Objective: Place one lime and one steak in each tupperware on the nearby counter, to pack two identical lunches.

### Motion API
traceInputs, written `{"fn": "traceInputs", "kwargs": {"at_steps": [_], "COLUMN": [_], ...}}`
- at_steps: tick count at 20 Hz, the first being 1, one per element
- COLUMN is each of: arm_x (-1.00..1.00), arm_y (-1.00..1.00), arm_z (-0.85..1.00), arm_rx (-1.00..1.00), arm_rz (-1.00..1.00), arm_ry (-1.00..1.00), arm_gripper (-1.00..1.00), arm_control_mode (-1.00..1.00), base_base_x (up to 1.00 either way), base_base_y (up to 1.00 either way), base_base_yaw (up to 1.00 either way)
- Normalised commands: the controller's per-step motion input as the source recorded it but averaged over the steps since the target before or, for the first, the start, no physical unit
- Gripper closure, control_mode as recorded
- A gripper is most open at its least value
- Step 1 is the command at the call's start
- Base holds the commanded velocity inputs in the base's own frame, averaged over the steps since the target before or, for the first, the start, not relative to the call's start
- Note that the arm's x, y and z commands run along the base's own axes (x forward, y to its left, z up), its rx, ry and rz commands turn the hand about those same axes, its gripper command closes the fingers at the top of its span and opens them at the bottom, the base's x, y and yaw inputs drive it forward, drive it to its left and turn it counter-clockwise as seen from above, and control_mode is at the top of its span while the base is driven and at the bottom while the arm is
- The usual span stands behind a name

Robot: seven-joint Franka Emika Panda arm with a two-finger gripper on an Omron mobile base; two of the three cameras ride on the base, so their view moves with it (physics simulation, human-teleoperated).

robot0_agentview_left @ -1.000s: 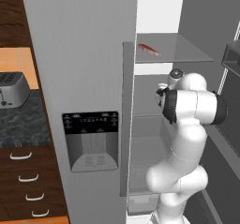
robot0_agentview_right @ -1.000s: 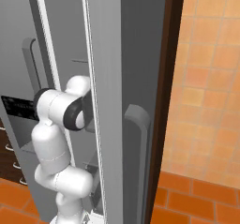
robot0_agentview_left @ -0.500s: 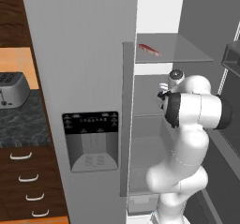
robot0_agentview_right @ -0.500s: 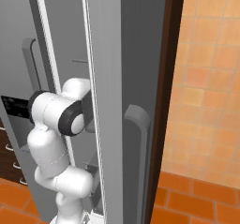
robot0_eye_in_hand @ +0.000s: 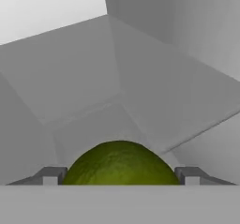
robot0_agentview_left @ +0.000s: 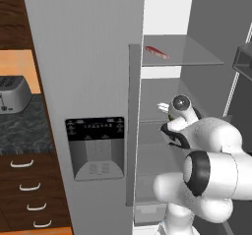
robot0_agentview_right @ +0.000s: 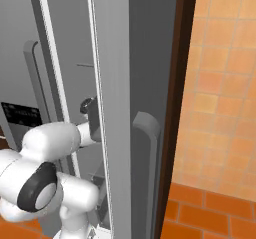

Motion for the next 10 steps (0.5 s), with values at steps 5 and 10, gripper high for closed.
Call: {"fn": "traceInputs", "kwargs": {"at_steps": [5,10], "arm_x": [-1.00,-1.00], "arm_y": [0.54,0.03], "arm_z": [0.92,1.00], "arm_rx": [-0.02,0.00], "arm_rz": [0.25,0.19], "arm_ry": [0.00,0.01], "arm_gripper": [1.00,1.00], "arm_control_mode": [-1.00,-1.00], "base_base_x": [0.00,0.00], "base_base_y": [0.00,0.00], "base_base_yaw": [0.00,0.00]}}
